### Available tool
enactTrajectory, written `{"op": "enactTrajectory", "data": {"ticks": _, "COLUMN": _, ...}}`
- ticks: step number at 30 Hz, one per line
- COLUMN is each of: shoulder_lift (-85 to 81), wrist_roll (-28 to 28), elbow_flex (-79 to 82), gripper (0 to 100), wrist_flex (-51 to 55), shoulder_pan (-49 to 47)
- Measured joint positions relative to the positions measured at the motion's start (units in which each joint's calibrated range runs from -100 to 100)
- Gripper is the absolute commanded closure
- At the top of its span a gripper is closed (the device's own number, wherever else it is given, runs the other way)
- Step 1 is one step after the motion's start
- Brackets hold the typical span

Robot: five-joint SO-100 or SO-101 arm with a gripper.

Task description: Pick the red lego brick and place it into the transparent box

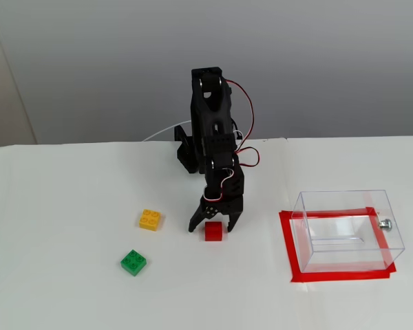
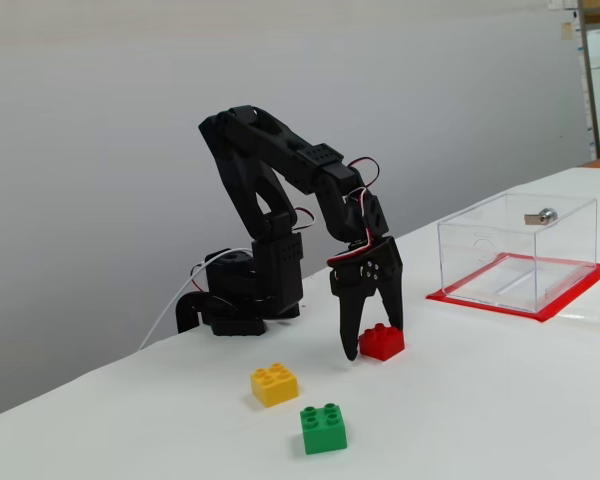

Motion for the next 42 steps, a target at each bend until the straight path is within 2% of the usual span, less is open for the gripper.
{"op": "enactTrajectory", "data": {"ticks": 8, "shoulder_lift": 0.0, "wrist_roll": 0.0, "elbow_flex": 0.0, "gripper": 82, "wrist_flex": 0.0, "shoulder_pan": 0.0}}
{"op": "enactTrajectory", "data": {"ticks": 10, "shoulder_lift": 0.0, "wrist_roll": 0.0, "elbow_flex": 0.0, "gripper": 83, "wrist_flex": 0.0, "shoulder_pan": 0.0}}
{"op": "enactTrajectory", "data": {"ticks": 29, "shoulder_lift": 0.0, "wrist_roll": 0.0, "elbow_flex": -1.0, "gripper": 84, "wrist_flex": 0.3, "shoulder_pan": 0.2}}
{"op": "enactTrajectory", "data": {"ticks": 42, "shoulder_lift": 0.0, "wrist_roll": 0.2, "elbow_flex": -21.9, "gripper": 84, "wrist_flex": 18.4, "shoulder_pan": 1.5}}
